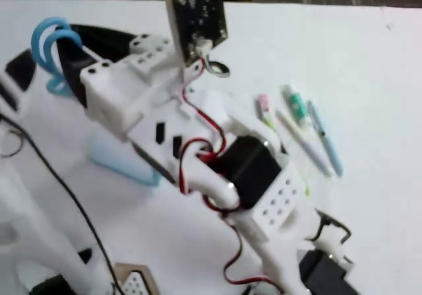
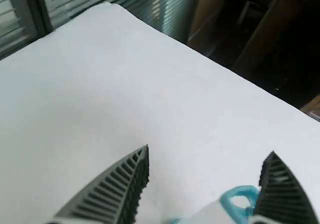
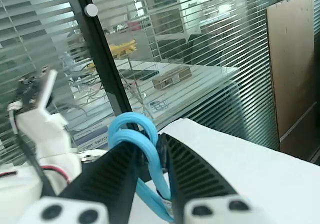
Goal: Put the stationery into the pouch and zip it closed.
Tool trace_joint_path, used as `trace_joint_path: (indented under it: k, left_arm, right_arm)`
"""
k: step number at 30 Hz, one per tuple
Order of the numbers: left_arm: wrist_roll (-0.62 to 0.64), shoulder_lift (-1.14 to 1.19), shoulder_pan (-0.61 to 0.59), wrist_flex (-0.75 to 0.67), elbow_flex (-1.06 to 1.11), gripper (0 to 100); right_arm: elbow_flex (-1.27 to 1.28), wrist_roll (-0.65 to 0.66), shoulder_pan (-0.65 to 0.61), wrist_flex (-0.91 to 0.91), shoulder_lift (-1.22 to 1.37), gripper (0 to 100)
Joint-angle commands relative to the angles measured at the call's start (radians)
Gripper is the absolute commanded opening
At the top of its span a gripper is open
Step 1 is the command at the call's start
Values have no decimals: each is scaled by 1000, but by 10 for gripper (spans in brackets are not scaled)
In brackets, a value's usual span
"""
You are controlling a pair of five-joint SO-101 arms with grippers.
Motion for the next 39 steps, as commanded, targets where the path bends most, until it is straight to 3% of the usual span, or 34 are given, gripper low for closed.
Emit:
trace_joint_path:
  k: [1,5,13,18,24,29,35,39]
  left_arm:
    - [8,64,42,-23,-6,351]
    - [-21,186,42,-15,-11,350]
    - [-284,308,45,35,-14,249]
    - [-287,308,39,87,-84,249]
    - [-152,308,33,219,-347,310]
    - [-133,305,-12,256,-482,286]
    - [-267,185,-42,258,-496,260]
    - [-361,44,-42,256,-385,263]
  right_arm:
    - [-6,-12,-7,5,-36,17]
    - [-6,-12,-7,5,-36,17]
    - [5,-8,12,2,-28,17]
    - [71,-12,48,-1,-36,17]
    - [80,-12,53,-1,-36,17]
    - [83,-11,68,-1,-36,17]
    - [83,-11,125,-1,-30,17]
    - [83,-11,130,-2,-28,17]
